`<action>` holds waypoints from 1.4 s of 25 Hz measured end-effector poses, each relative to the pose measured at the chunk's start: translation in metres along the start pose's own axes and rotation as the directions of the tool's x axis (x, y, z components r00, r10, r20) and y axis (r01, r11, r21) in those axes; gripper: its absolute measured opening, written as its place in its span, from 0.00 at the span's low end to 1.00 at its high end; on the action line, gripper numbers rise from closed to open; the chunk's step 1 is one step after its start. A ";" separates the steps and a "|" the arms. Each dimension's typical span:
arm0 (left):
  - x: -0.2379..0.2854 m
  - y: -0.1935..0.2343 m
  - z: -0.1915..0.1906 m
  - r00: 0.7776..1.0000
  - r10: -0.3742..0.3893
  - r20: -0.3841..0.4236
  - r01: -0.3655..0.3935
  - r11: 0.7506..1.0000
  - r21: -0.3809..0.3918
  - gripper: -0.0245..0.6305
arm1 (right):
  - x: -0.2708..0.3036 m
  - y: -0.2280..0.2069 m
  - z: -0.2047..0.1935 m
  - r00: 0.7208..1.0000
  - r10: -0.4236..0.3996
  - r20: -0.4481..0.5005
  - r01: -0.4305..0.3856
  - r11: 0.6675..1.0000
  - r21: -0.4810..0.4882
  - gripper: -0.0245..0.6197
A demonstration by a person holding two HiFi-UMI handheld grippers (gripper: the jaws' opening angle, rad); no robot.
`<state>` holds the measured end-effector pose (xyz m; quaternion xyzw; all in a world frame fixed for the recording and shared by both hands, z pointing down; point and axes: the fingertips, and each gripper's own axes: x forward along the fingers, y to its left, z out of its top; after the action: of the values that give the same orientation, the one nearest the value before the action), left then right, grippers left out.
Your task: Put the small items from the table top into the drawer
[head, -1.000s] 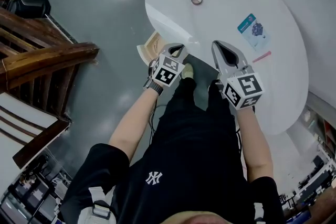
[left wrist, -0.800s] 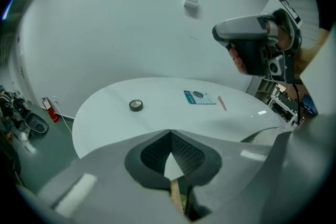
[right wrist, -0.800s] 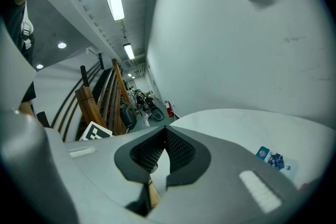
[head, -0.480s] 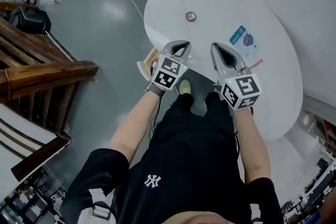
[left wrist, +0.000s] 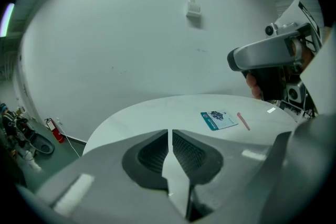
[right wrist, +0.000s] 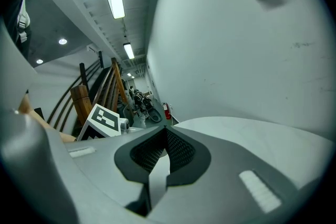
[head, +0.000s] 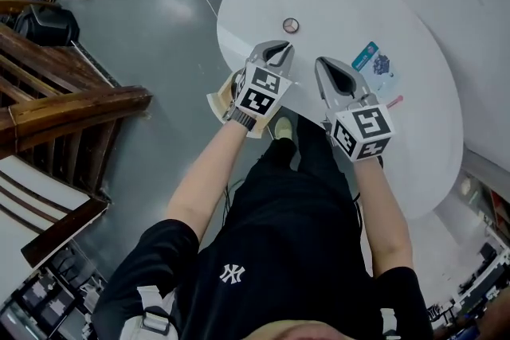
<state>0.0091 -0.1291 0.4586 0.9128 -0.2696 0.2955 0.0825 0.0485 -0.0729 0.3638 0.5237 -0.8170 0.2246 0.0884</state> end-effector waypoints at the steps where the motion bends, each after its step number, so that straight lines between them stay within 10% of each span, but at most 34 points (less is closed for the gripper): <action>1: 0.004 0.003 -0.001 1.000 0.005 -0.010 -0.005 1.000 -0.003 0.08 | 0.005 -0.003 -0.001 1.000 0.007 -0.006 -0.007 1.000 0.005 0.08; 16: 0.106 0.041 -0.041 0.978 0.031 -0.205 -0.025 0.999 0.031 0.34 | 0.071 -0.061 -0.025 0.992 0.089 -0.094 -0.082 0.994 0.072 0.08; 35: 0.130 0.056 -0.071 0.960 -0.022 -0.280 0.019 1.000 -0.014 0.41 | 0.089 -0.074 -0.034 0.987 0.084 -0.135 -0.071 0.992 0.102 0.08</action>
<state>0.0320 -0.2118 0.5918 0.8642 -0.2474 0.4191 0.1278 0.0727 -0.1558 0.4481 0.4783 -0.8167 0.3033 0.1109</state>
